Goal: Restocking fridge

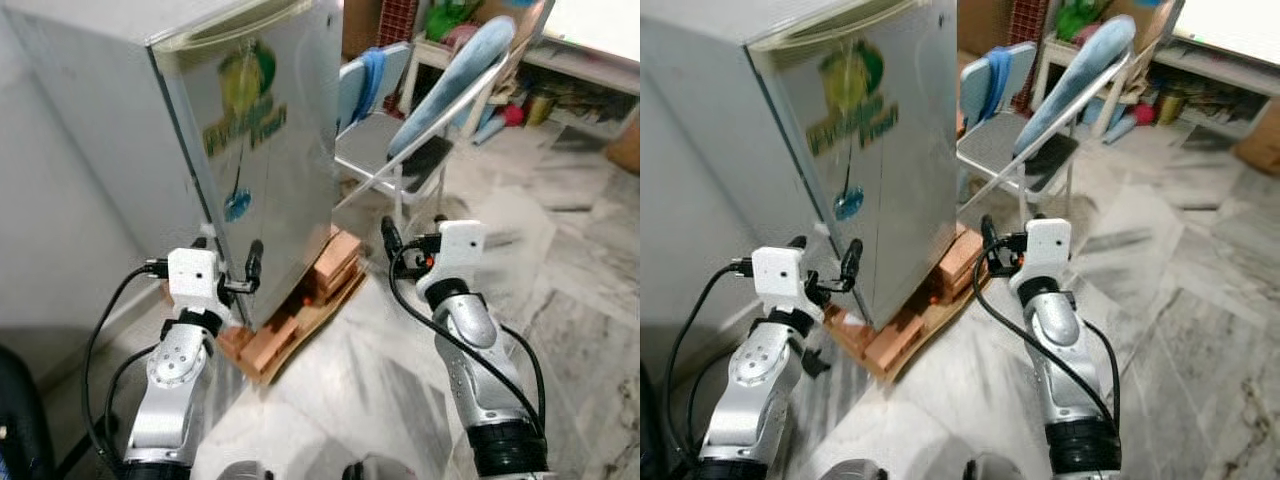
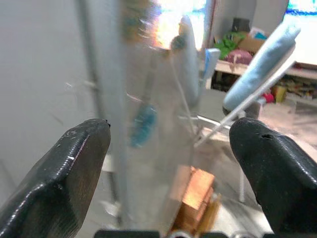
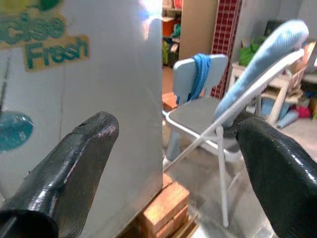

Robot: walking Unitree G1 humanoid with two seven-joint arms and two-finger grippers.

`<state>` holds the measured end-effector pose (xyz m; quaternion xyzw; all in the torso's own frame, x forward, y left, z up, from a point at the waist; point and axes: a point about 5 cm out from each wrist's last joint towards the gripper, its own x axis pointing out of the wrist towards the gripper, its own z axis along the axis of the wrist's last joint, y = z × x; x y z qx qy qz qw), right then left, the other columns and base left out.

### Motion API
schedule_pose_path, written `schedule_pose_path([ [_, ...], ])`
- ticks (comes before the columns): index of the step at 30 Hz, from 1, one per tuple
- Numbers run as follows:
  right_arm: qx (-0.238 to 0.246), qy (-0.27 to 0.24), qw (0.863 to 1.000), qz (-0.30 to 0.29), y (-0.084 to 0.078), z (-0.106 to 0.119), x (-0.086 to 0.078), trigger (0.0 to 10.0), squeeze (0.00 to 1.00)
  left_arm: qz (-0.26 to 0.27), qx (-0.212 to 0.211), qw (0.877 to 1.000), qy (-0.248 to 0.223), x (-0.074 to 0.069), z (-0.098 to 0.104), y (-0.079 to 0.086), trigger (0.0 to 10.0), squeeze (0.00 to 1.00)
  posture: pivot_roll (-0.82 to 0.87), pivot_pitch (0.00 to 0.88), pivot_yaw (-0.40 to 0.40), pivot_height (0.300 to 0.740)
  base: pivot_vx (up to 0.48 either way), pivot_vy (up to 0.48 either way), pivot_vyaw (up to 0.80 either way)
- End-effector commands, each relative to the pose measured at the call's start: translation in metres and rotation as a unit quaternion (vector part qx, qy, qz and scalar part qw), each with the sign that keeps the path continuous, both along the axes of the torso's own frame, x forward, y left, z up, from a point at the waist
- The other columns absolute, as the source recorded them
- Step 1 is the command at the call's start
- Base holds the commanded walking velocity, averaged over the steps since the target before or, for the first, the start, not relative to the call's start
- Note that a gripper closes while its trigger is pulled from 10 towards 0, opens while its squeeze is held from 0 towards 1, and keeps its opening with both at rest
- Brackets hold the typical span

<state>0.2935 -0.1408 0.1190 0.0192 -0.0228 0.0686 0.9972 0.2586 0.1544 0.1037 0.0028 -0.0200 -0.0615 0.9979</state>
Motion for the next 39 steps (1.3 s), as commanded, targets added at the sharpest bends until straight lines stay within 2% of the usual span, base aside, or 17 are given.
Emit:
schedule_pose_path([
  [1,-0.005,0.001,1.000,-0.001,-0.003,-0.001,-0.004,10.0,0.00,0.020,0.011,0.999,0.029,-0.011,-0.010,0.016,10.0,0.00,0.06,0.039,-0.009,0.740,0.000,0.472,0.00],
  [8,-0.022,0.014,0.999,-0.038,-0.033,-0.004,-0.012,10.0,0.00,0.058,0.028,0.998,0.026,-0.029,-0.010,0.033,10.0,0.00,0.06,0.049,-0.009,0.740,0.000,0.448,0.00],
  [10,-0.030,0.016,0.999,-0.043,-0.035,-0.004,-0.013,10.0,0.00,0.060,0.030,0.997,0.031,-0.030,-0.011,0.034,10.0,0.00,0.05,0.053,-0.009,0.740,0.000,0.264,0.00],
  [20,-0.021,0.007,0.999,-0.040,-0.027,0.001,-0.011,10.0,0.00,0.039,0.044,0.998,0.018,-0.028,-0.006,0.028,10.0,0.00,0.06,0.057,0.001,0.740,0.000,0.026,-0.61],
  [27,-0.025,0.004,0.998,-0.050,-0.035,0.004,-0.004,10.0,0.00,0.031,0.039,0.999,0.010,-0.025,-0.003,0.028,10.0,0.00,0.06,0.056,0.002,0.740,0.000,0.000,0.00],
  [33,-0.022,0.003,0.999,-0.044,-0.031,0.006,-0.002,10.0,0.00,0.027,0.036,0.999,0.002,-0.023,0.000,0.024,10.0,0.00,0.06,0.054,-0.002,0.740,0.398,0.000,-0.80],
  [39,-0.018,0.003,0.999,-0.029,-0.024,0.004,-0.004,10.0,0.00,0.028,0.031,0.999,0.006,-0.023,-0.001,0.023,10.0,0.00,0.06,0.056,-0.006,0.740,0.331,0.343,-0.80],
])
